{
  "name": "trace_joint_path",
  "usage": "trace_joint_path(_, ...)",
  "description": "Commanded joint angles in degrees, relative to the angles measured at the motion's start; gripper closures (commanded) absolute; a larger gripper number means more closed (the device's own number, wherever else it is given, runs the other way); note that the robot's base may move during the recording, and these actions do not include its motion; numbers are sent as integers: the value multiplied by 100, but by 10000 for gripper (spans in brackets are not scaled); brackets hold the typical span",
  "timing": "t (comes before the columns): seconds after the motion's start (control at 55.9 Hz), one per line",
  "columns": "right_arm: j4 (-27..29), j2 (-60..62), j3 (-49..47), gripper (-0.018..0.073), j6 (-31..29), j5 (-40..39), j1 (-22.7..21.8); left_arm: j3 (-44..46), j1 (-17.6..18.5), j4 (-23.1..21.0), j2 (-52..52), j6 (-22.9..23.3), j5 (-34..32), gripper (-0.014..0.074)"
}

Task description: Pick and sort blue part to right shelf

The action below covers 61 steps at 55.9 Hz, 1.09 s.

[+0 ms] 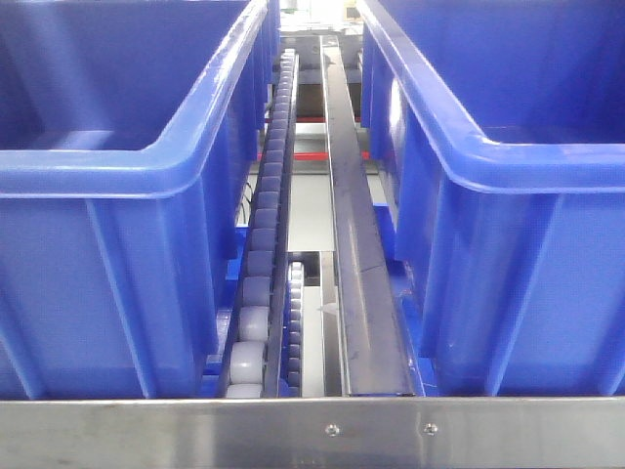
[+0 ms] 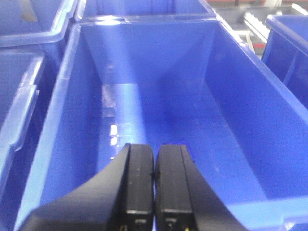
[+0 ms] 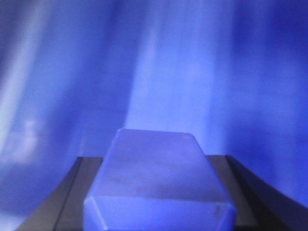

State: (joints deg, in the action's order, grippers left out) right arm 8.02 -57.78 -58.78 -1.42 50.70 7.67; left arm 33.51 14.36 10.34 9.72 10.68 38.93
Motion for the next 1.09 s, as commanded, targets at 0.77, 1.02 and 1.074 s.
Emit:
trace_joint_path(0.77, -1184, -3937, -1712, 394, 18, -794, -86, 112, -13, -190, 33, 15, -200, 471)
trace_joint_path(1.02, -1266, -3930, -1712, -59, 18, -704, -86, 112, -13, -362, 33, 15, -175, 471)
trace_joint_path(1.074, -1266, -3908, -1712, -43, 18, -684, -86, 112, -13, -362, 33, 15, -149, 471)
